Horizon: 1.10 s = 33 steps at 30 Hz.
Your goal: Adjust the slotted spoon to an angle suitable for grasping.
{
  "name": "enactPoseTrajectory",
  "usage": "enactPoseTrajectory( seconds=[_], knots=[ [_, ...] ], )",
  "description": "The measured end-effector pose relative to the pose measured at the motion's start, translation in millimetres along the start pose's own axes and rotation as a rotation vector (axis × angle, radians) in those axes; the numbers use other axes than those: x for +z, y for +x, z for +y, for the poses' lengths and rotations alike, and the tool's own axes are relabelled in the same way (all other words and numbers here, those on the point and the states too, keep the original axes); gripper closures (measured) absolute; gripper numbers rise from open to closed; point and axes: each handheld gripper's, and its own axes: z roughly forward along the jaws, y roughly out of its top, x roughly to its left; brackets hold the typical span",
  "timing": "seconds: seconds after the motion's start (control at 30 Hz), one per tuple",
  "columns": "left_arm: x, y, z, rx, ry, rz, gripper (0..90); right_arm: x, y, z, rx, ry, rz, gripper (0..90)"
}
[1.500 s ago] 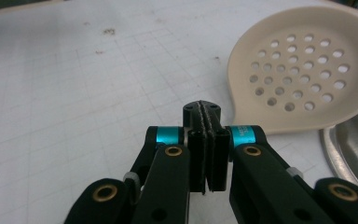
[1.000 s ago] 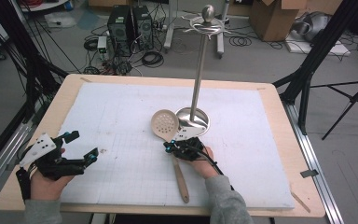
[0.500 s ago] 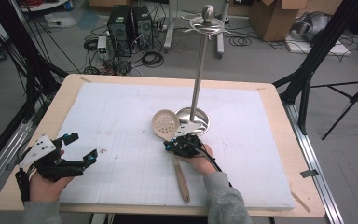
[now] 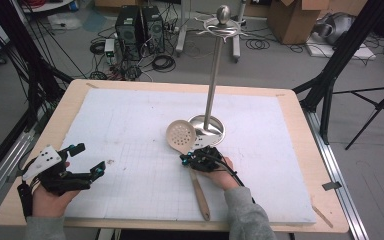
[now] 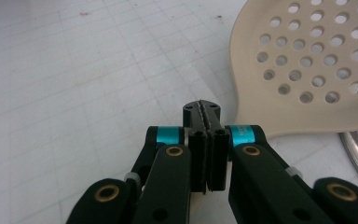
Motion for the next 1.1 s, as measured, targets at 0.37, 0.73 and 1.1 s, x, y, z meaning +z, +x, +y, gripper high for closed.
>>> enactPoseTrajectory(
  seconds=[0.37, 0.73, 1.1],
  knots=[
    [5.2, -2.8, 0.3, 0.010, 0.011, -0.008, 2.7, -24.4, -0.2, -16.6, -0.019, 0.015, 0.009, 90.0],
    [10.2, -3.2, 0.0, 0.016, 0.024, -0.012, 2.7, -41.7, -2.5, -28.2, -0.035, 0.021, -0.013, 90.0],
    [17.3, -5.0, -0.2, 0.018, 0.034, -0.023, 2.7, -62.0, -8.1, -44.7, -0.013, 0.004, -0.049, 90.0]
  ],
)
